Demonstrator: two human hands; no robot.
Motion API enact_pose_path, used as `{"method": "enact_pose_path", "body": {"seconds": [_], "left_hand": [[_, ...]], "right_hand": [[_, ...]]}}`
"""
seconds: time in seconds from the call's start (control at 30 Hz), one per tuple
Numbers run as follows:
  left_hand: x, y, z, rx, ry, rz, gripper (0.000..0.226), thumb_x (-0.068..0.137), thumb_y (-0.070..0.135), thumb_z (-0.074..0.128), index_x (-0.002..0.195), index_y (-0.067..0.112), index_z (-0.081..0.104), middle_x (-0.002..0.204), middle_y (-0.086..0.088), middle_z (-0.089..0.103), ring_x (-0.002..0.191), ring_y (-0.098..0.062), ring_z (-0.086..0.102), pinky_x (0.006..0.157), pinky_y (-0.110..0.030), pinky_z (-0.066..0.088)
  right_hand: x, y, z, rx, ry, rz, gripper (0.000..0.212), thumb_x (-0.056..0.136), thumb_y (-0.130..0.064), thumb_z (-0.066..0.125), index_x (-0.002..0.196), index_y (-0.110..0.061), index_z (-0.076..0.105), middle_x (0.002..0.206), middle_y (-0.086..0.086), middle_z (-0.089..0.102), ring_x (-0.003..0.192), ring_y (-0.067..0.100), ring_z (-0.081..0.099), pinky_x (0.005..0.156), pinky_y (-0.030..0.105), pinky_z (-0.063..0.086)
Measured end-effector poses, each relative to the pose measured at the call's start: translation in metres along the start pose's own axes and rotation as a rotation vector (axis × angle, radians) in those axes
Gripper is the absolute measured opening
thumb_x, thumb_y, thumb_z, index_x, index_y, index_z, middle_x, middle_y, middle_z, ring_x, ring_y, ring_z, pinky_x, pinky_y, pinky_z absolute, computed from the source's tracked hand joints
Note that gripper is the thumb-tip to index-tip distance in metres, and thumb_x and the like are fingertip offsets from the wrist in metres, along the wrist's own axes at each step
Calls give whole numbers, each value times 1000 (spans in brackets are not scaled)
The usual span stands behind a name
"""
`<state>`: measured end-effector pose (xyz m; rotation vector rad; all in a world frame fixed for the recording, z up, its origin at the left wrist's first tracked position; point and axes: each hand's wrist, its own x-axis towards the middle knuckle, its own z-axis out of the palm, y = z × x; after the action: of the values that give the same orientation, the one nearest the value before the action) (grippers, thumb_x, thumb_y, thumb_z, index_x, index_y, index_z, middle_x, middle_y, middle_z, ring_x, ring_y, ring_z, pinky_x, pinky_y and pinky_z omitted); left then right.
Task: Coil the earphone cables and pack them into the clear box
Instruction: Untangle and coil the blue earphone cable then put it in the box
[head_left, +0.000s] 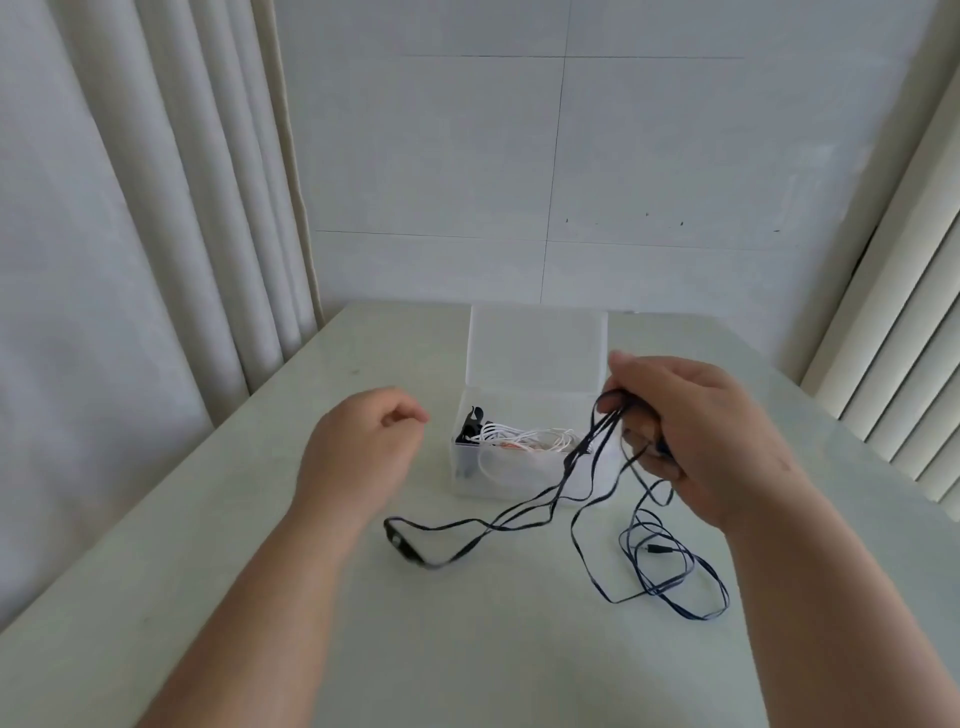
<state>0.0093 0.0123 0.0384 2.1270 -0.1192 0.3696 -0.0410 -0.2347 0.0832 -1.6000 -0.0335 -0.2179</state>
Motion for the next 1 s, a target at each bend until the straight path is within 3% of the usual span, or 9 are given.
{"method": "enact_pose_path", "body": {"seconds": [0.13, 0.23, 0.33, 0.43, 0.57, 0.7, 0.83, 0.9, 1.0], "left_hand": [[-17, 22, 13, -453, -337, 191, 45, 62, 16, 60, 105, 29, 65, 104, 9, 70, 104, -9, 62, 85, -21, 46], [-28, 28, 27, -456, -566, 219, 72, 59, 28, 71, 128, 33, 50, 126, 13, 61, 125, -2, 50, 106, -29, 37], [-32, 36, 41, -361, -590, 224, 78, 66, 35, 77, 136, 36, 44, 136, 21, 52, 131, 2, 42, 112, -36, 33], [-31, 42, 49, -339, -613, 238, 64, 69, 47, 76, 128, 42, 52, 132, 21, 56, 126, 2, 47, 107, -33, 37], [-31, 40, 52, -373, -542, 143, 39, 68, 44, 74, 102, 56, 59, 110, 31, 61, 105, 12, 55, 81, -12, 42], [-25, 33, 53, -507, -528, 95, 32, 73, 40, 71, 105, 37, 67, 114, 10, 68, 113, -2, 58, 97, -27, 43], [-21, 32, 46, -583, -496, 53, 20, 80, 43, 63, 83, 28, 75, 93, 5, 75, 100, -11, 66, 90, -28, 41], [-16, 30, 40, -674, -473, 35, 27, 83, 33, 60, 59, 21, 65, 65, -2, 68, 83, -27, 69, 88, -36, 45], [-7, 21, 24, -785, -438, 22, 31, 82, 24, 59, 52, 22, 51, 47, 0, 39, 47, -24, 55, 71, -41, 50]], "right_hand": [[3, -1, 20, -59, 22, -54, 34, 72, -48, 68, 54, -19, 65, 46, 0, 40, 44, 17, 26, 42, 24, 18], [6, -6, 28, -28, 16, -64, 37, 81, -45, 66, 53, -21, 63, 45, -4, 42, 42, 14, 30, 38, 21, 25], [9, -15, 34, 4, -2, -80, 38, 80, -47, 66, 54, -20, 63, 46, -2, 42, 41, 16, 29, 38, 22, 25], [12, -26, 43, -4, -47, -119, 38, 78, -49, 67, 54, -19, 63, 45, -4, 42, 41, 16, 30, 39, 22, 26], [16, -40, 52, -36, -104, -135, 39, 79, -50, 66, 55, -20, 62, 44, -6, 41, 44, 18, 28, 40, 24, 25], [21, -45, 56, 25, -149, -106, 39, 81, -46, 67, 52, -20, 62, 44, -5, 40, 48, 17, 28, 39, 22, 25], [24, -44, 55, 126, -91, -119, 39, 83, -40, 69, 50, -21, 62, 45, -3, 40, 49, 18, 28, 39, 22, 23], [26, -43, 48, 241, 13, -121, 42, 86, -35, 69, 47, -21, 62, 45, -3, 41, 46, 16, 29, 38, 20, 22], [25, -36, 30, 330, 200, -111, 43, 88, -34, 69, 47, -21, 61, 47, -3, 41, 43, 13, 31, 38, 21, 23]]}}
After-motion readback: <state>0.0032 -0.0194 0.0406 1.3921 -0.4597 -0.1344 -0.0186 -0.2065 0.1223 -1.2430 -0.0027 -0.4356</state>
